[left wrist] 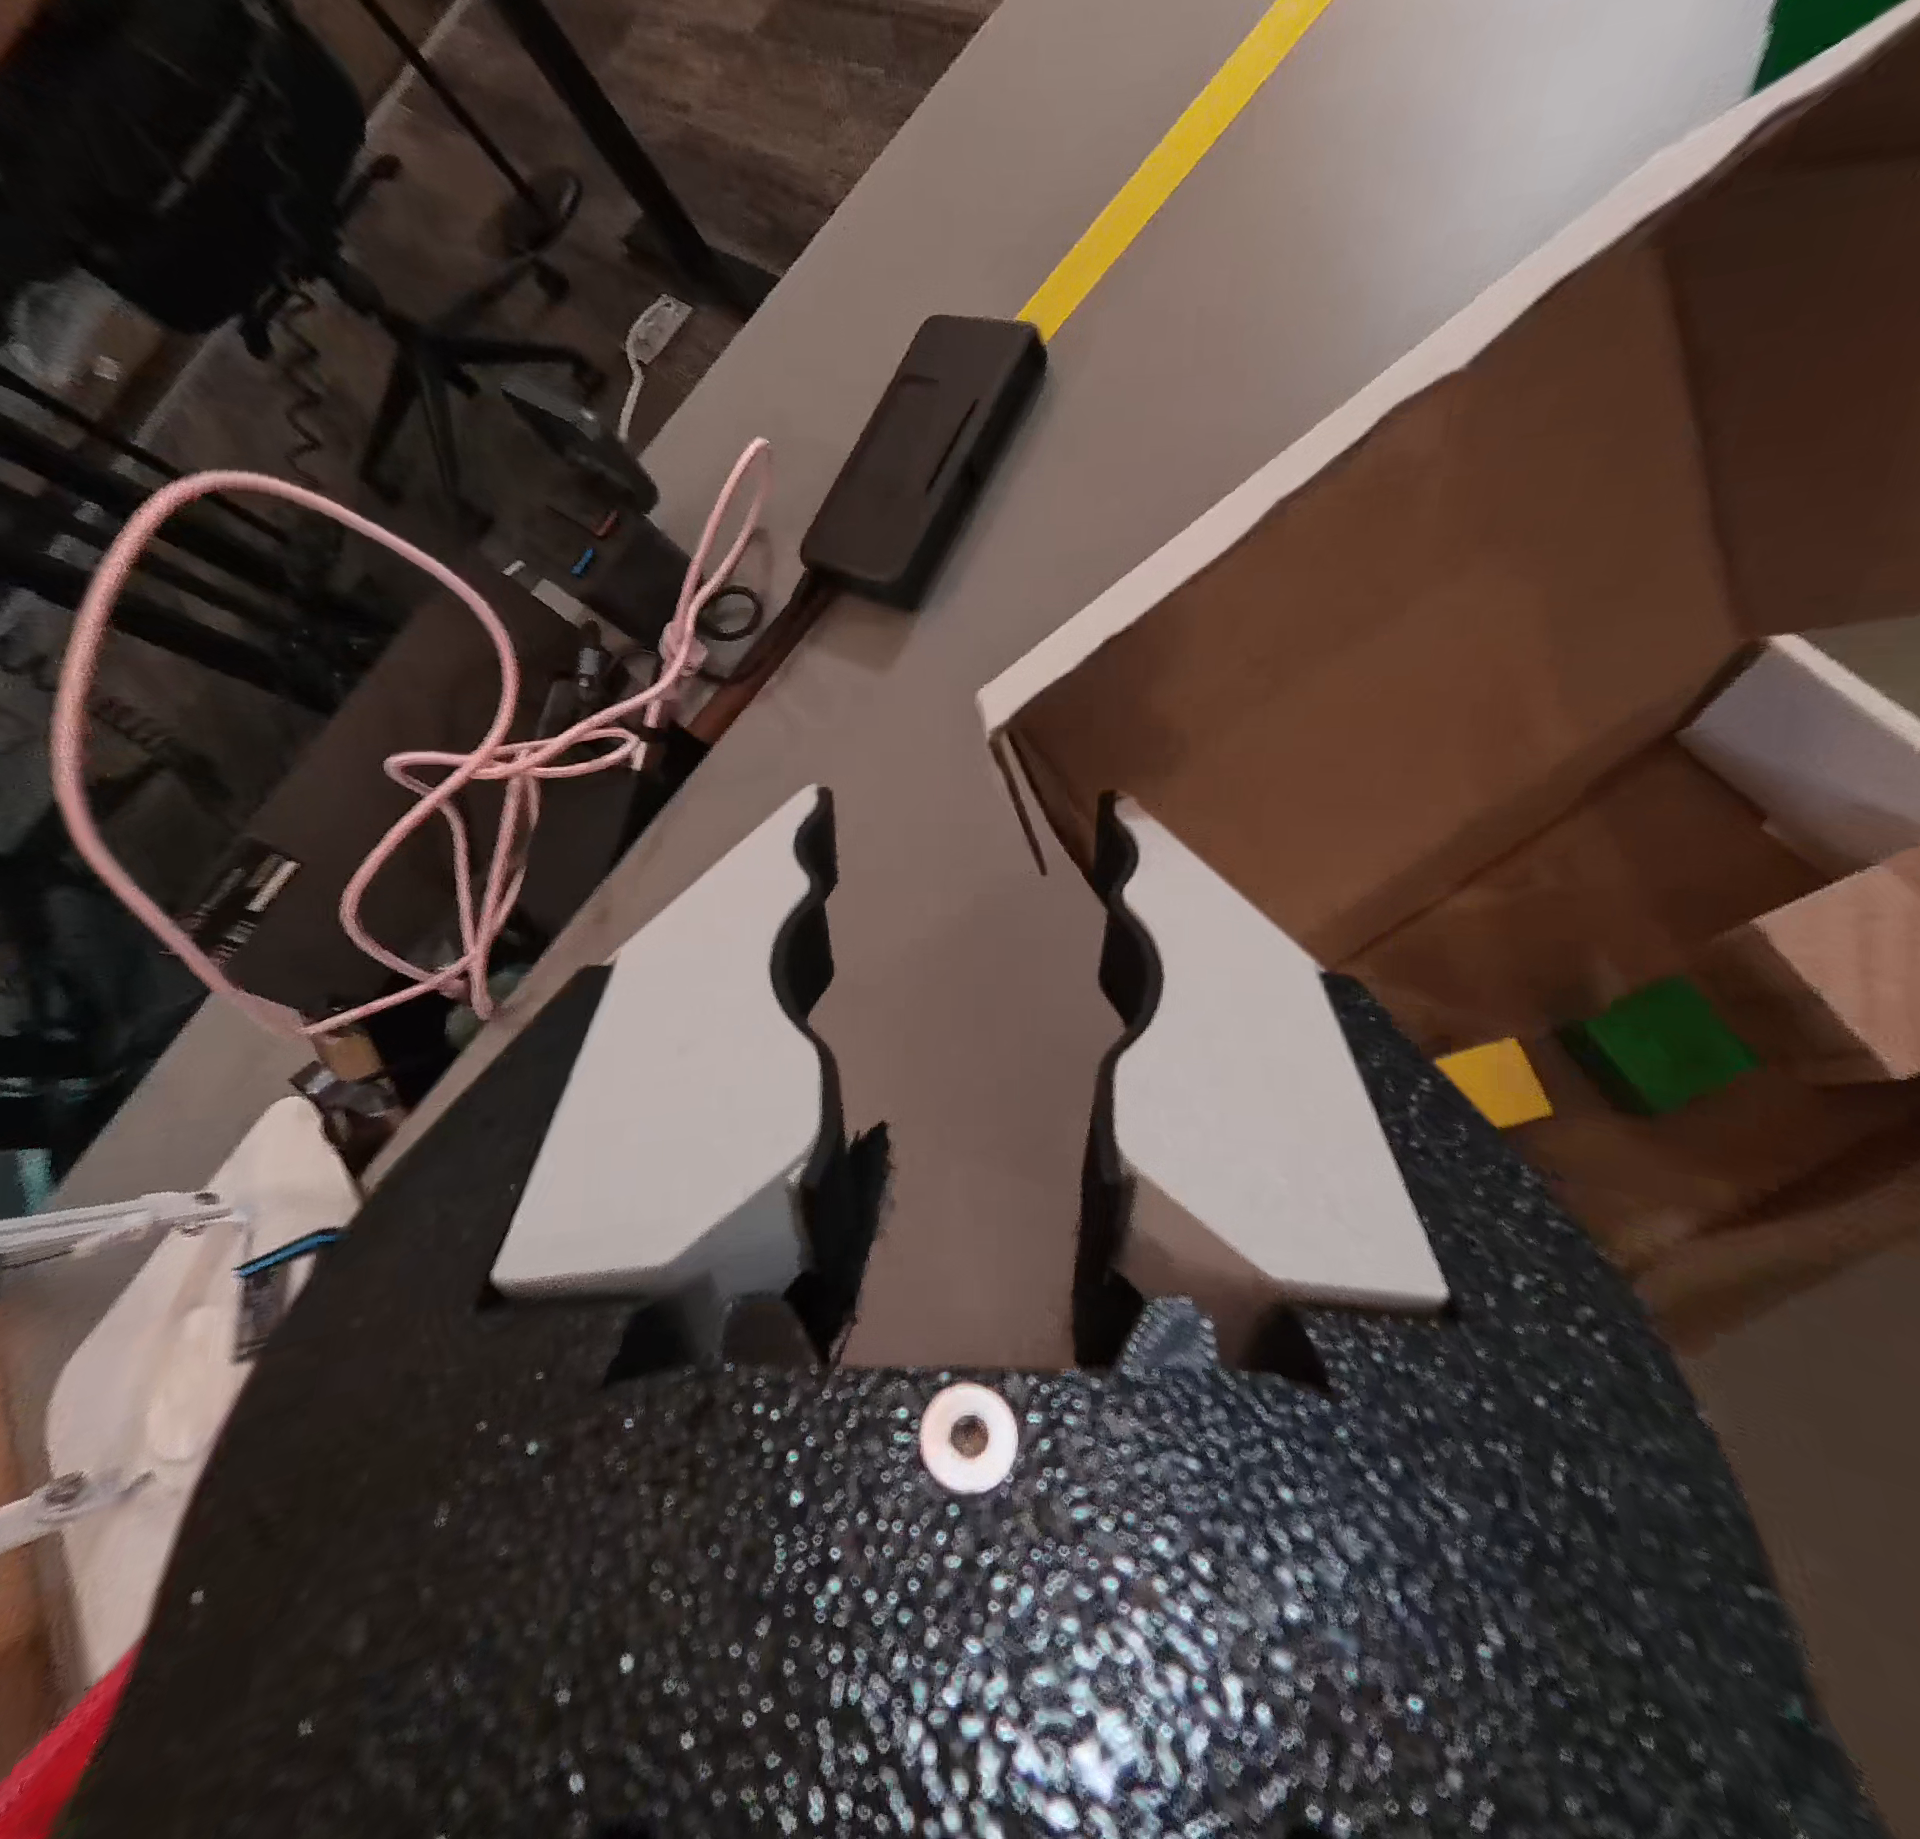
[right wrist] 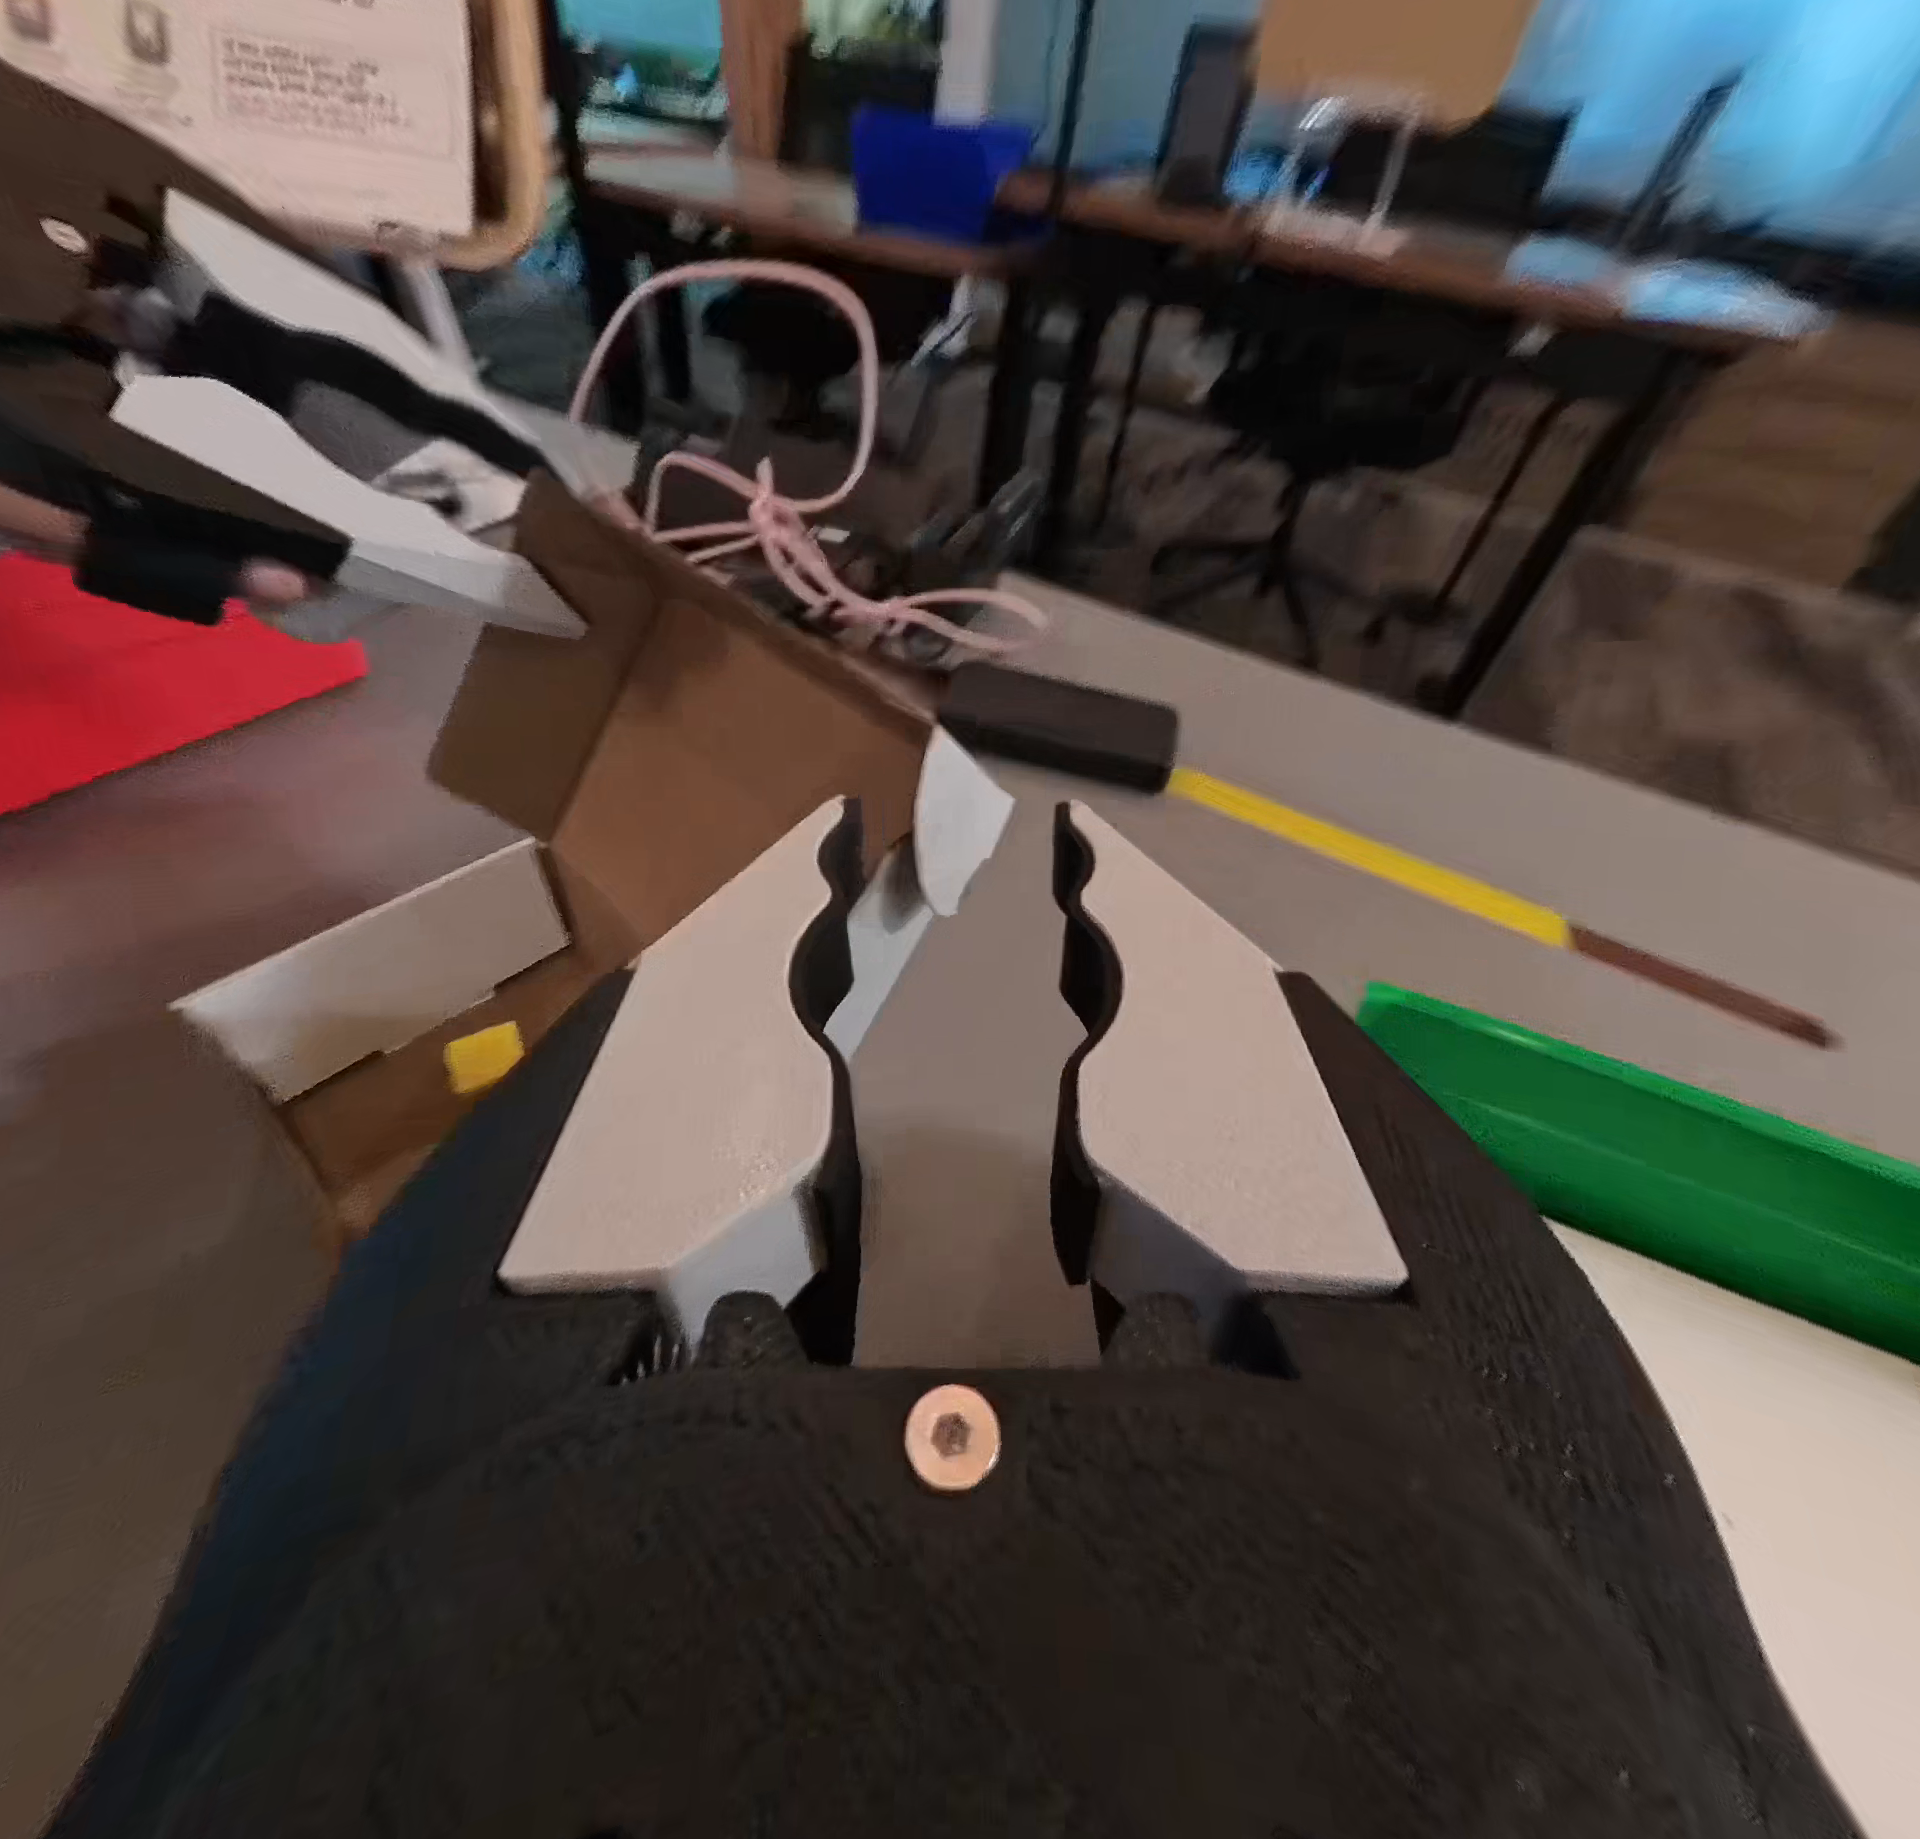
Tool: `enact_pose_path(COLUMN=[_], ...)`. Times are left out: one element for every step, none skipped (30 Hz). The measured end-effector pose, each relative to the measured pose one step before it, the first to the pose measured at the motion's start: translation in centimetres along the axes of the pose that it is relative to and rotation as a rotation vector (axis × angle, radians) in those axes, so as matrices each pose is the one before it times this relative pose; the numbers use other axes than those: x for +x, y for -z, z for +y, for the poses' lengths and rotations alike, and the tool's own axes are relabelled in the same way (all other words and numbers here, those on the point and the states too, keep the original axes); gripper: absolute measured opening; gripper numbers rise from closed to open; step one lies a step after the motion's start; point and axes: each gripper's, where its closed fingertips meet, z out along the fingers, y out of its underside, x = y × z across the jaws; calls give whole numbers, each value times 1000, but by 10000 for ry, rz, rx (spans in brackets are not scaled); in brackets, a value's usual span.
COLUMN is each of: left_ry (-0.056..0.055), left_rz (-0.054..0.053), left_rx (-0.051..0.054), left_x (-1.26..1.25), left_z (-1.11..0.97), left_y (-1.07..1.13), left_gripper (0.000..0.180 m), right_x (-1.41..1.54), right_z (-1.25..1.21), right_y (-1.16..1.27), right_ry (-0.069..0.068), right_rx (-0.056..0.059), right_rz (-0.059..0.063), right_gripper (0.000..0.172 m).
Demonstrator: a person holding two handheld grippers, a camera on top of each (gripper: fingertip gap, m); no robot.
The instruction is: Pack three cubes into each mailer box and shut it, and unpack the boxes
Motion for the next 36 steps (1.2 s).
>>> enact_pose_path(left_ry=[-197,-168,-109,-28,19,59,112,153,125,138,158,89,20,-35,-18,16,67,129,155,226,292,296,213,151,17,-111,-71,-5,54,122,116,86,103,162,182,190], left_rz=[-142,11,97,92,124,133,126,97,-59,-59,-92,-95,-150,-189,-204,-200,-193,-178,-157,-99,-45,-12,8,11,10,-23,24,97,116,125,143,148,172,230,259,254], left_rx=[-24,-113,-175,-127,-41,40,47,46,-15,-79,-88,-20,-35,-13,57,109,137,143,180,245,282,305,279,258,228,123,41,3,2,59,-42,-78,37,53,23,-3], left_x=[-85,113,180,120,126,145,158,162,-20,76,121,225,230,230,224,190,147,137,135,198,258,295,324,325,327,261,282,320,324,304,312,329,343,394,406,381], left_z=[-151,-39,68,11,-86,-159,-140,-85,83,227,274,184,228,232,138,90,78,122,150,125,108,142,204,263,248,263,246,195,159,94,291,454,343,351,416,482], left_y=[-67,-67,-70,-45,33,114,224,319,369,349,337,374,387,405,423,397,358,337,363,457,555,628,627,607,549,478,476,499,445,395,360,298,332,327,268,205], left_gripper=[53,52,51,48,40,33,26,19,12,5,5,4,4,4,4,4,3,4,4,4,5,6,6,7,7,7,7,7,7,7,7,8,8,9,9,10], right_x=[-303,-342,-238,-156,-158,-75,55,-79,-182,-307,-362,-318,-302,-319,-258,-150,-167,-203,-239,-243,-274,-274,-356,-414,-365,-365,-363,-307,-251,-232,-271,-338,-292,-236,-233,-326], right_z=[53,253,426,393,279,146,-19,-75,17,-70,-56,71,109,105,103,58,43,53,67,98,154,192,168,111,171,170,206,220,207,255,241,298,287,351,424,480], right_y=[-417,-416,-392,-350,-285,-190,-67,28,75,130,158,150,159,181,211,228,209,194,214,298,380,444,477,513,527,492,446,411,409,373,348,317,309,291,223,178], right_ry=[-193,-118,-111,-129,-134,-104,-49,-24,-47,-12,-6,1,57,67,94,181,153,73,63,32,-8,-41,-91,-160,-159,-147,-153,-88,4,9,-12,-55,-29,31,57,-3], right_rx=[-518,-587,-671,-598,-463,-335,-164,-57,-47,60,89,24,11,31,37,81,115,156,188,207,194,186,207,221,152,101,34,-9,-28,-69,-52,-82,-62,-75,-106,-132], right_rz=[-512,-484,-373,-277,-228,-119,56,51,59,38,47,116,159,174,234,308,313,287,261,230,171,109,17,-69,-96,-136,-143,-87,-42,-33,-75,-118,-87,-29,-28,-97], right_gripper=[35,33,32,31,26,18,15,13,12,12,11,11,10,10,10,9,8,8,8,8,8,8,8,8,8,8,8,8,8,8,8,8,8,8,8,8])
